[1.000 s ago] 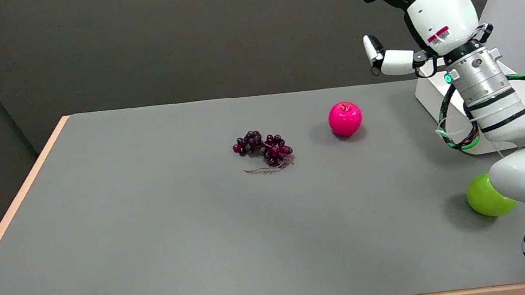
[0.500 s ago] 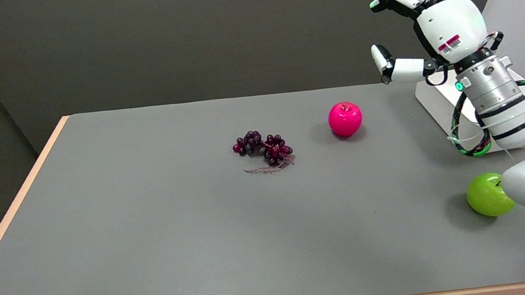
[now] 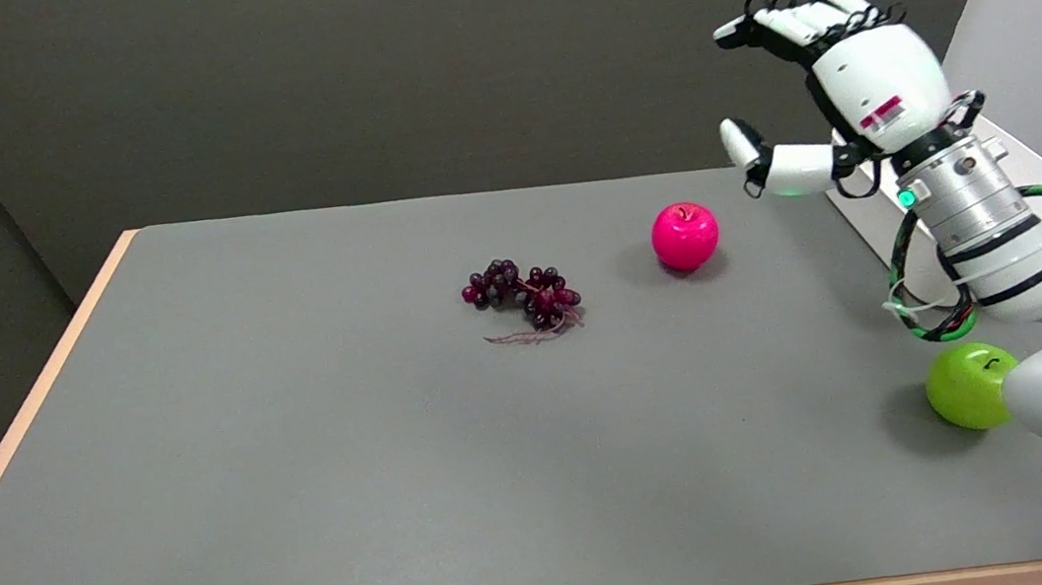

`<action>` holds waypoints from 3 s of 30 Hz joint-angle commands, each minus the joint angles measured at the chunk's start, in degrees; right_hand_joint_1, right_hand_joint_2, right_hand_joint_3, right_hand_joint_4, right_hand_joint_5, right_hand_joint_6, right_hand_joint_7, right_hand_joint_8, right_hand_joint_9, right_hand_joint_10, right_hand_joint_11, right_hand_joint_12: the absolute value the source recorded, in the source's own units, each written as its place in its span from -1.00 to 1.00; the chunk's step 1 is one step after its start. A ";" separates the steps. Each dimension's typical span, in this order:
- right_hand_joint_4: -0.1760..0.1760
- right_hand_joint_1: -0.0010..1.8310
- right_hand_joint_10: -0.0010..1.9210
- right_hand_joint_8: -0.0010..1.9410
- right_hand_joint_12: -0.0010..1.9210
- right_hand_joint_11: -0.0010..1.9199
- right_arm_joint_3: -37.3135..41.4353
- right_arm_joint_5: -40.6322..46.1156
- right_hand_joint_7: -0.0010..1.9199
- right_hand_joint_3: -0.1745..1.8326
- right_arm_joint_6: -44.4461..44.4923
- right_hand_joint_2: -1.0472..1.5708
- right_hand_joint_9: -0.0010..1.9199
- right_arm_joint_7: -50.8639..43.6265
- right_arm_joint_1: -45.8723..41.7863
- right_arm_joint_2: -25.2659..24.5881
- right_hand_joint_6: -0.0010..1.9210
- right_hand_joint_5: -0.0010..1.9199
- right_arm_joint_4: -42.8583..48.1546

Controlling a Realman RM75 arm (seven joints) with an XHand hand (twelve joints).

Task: Pick up the red apple.

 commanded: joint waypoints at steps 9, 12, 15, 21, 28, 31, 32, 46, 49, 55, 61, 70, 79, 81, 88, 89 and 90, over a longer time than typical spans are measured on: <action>0.62 -0.50 -0.09 -0.53 0.30 -0.84 -7.24 9.73 -0.53 0.07 -26.07 0.31 -0.61 -25.37 9.64 -6.71 -0.36 -0.67 9.20; 0.60 -0.52 -0.12 -0.54 0.28 -0.85 -6.94 14.10 -0.55 0.08 -26.57 0.31 -0.64 -29.79 10.71 -6.91 -0.37 -0.68 7.35; 0.57 -0.59 -0.18 -0.52 0.21 -0.86 -7.34 20.53 -0.59 0.15 -28.75 0.29 -0.66 -32.56 14.15 -6.21 -0.37 -0.69 4.24; 0.54 -0.63 -0.19 -0.54 0.20 -0.87 -10.28 31.79 -0.61 0.15 -32.17 0.29 -0.68 -33.61 25.00 -4.12 -0.39 -0.70 -5.00; 0.49 -0.63 -0.21 -0.55 0.19 -0.88 -16.95 35.99 -0.62 0.15 -35.32 0.29 -0.70 -33.61 35.05 -3.65 -0.41 -0.72 -14.74; 0.48 -0.63 -0.22 -0.56 0.18 -0.89 -18.82 36.72 -0.63 0.16 -35.72 0.29 -0.71 -33.61 37.31 -3.82 -0.43 -0.72 -17.24; 0.47 -0.63 -0.23 -0.57 0.18 -0.89 -19.80 36.99 -0.64 0.16 -35.91 0.29 -0.72 -33.61 38.13 -3.89 -0.43 -0.72 -18.22; 0.41 -0.59 -0.27 -0.65 0.19 -0.94 -25.24 38.30 -0.66 0.06 -42.05 0.30 -0.77 -33.61 40.76 -4.45 -0.50 -0.74 -23.91; 0.41 -0.63 -0.27 -0.62 0.14 -0.93 -25.32 38.06 -0.68 0.15 -43.14 0.27 -0.78 -33.61 39.82 -4.45 -0.47 -0.75 -24.22; 0.39 -0.61 -0.27 -0.62 0.13 -0.93 -25.32 37.96 -0.69 0.15 -43.22 0.27 -0.79 -33.61 38.13 -4.37 -0.48 -0.75 -25.43; 0.38 -0.61 -0.27 -0.62 0.13 -0.94 -25.24 33.41 -0.69 0.15 -43.22 0.27 -0.79 -33.61 36.69 -4.29 -0.48 -0.75 -25.58; 0.36 -0.55 -0.27 -0.66 0.20 -0.95 -25.16 33.27 -0.67 0.04 -43.30 0.31 -0.78 -33.61 35.74 -4.13 -0.51 -0.73 -26.14; 0.36 -0.54 -0.26 -0.65 0.20 -0.95 -25.32 33.27 -0.66 0.05 -43.77 0.31 -0.77 -33.61 35.34 -4.38 -0.50 -0.73 -27.29; 0.37 -0.54 -0.26 -0.65 0.20 -0.95 -25.32 33.27 -0.66 0.05 -43.54 0.31 -0.77 -33.61 35.34 -4.62 -0.50 -0.73 -27.67; 0.37 -0.52 -0.26 -0.65 0.20 -0.94 -25.40 33.27 -0.66 0.06 -43.70 0.31 -0.77 -33.61 35.34 -5.00 -0.50 -0.73 -28.06; 0.38 -0.52 -0.26 -0.65 0.20 -0.94 -25.48 33.27 -0.66 0.06 -43.70 0.31 -0.77 -33.61 35.34 -5.01 -0.50 -0.73 -28.14; 0.38 -0.52 -0.26 -0.65 0.21 -0.94 -25.56 33.27 -0.66 0.06 -43.61 0.31 -0.77 -33.61 35.34 -5.09 -0.50 -0.73 -28.14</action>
